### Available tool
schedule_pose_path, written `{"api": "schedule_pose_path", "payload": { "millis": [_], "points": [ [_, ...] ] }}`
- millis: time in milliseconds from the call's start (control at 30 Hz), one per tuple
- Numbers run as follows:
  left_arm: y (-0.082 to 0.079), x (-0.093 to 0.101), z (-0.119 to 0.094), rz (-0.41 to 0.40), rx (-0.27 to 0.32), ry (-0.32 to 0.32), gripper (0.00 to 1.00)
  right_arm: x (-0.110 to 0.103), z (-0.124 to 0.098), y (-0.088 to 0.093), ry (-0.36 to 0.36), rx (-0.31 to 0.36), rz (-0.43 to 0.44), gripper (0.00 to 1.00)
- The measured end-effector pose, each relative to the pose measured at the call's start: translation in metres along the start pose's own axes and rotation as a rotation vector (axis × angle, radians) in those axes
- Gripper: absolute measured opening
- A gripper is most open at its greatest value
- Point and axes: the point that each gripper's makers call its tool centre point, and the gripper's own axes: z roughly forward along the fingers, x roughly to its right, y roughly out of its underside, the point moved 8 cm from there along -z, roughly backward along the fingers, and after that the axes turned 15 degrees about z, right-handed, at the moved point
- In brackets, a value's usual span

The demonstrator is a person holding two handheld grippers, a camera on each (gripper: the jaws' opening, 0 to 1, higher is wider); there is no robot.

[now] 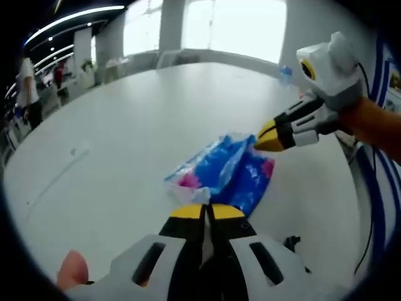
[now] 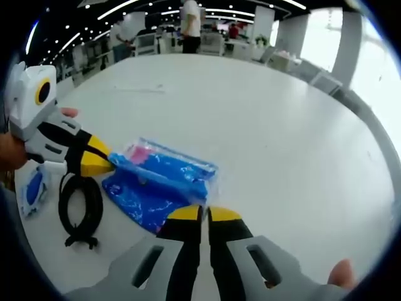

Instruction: Arrange the tabletop items into an orderly group along one side of the table until the central work area is clear of visible clutter.

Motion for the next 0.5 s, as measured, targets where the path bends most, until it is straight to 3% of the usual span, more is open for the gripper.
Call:
{"api": "schedule_pose_path", "payload": {
  "millis": [500],
  "points": [
    [-0.0038,-0.0021,-0.0075,0.023,0.007,-0.017,0.09,0.0035,-0.0057,0.0008,0.014,0.014,0.022,0.07]
  ]
}}
